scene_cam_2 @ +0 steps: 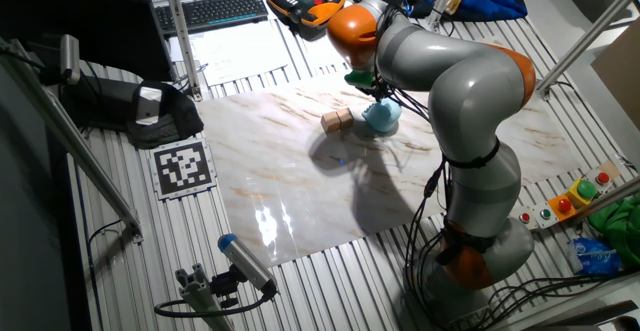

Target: Drop coins into a piggy bank

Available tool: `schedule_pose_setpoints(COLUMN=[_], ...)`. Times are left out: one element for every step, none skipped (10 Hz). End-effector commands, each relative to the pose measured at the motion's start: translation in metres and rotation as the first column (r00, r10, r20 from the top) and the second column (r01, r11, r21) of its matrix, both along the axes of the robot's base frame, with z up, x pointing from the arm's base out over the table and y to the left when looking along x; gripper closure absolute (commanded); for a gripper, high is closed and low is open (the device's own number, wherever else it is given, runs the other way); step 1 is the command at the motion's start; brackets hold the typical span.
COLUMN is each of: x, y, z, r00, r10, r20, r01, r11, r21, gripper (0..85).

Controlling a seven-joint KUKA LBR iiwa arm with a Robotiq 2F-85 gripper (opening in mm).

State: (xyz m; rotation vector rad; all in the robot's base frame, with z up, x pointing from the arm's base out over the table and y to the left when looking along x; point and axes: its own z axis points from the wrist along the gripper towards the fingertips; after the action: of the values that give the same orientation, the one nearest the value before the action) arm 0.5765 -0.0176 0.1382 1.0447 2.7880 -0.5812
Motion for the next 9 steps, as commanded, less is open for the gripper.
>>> schedule_pose_setpoints(x=[0.0001, 0.0001, 0.0001, 0.0000, -0.0004, -0.0005, -0.0007, -0.0005, -0.0004], y=[0.0002, 0.0003, 0.0003, -0.0001, -0.0007, -0.0012, -0.0015, -0.0017, -0.0018], z=[-0.0002, -0.0002, -0.0003, -0.0006, -0.0012, -0.0016, -0.0022, -0.0027, -0.0034], r00=[1.000, 1.000, 1.000, 1.000, 1.000, 1.000, 1.000, 1.000, 1.000], r10=[0.000, -0.002, -0.002, -0.004, -0.003, -0.003, -0.003, -0.003, -0.003], r20=[0.000, 0.001, 0.001, 0.003, 0.005, 0.005, 0.005, 0.005, 0.005], r01=[0.000, 0.002, 0.002, 0.004, 0.003, 0.003, 0.003, 0.003, 0.003], r11=[1.000, 1.000, 1.000, 1.000, 1.000, 1.000, 1.000, 1.000, 1.000], r21=[-0.001, -0.001, -0.003, -0.005, -0.006, -0.008, -0.008, -0.009, -0.009], gripper=[85.0, 85.0, 85.0, 85.0, 85.0, 85.0, 85.0, 85.0, 85.0])
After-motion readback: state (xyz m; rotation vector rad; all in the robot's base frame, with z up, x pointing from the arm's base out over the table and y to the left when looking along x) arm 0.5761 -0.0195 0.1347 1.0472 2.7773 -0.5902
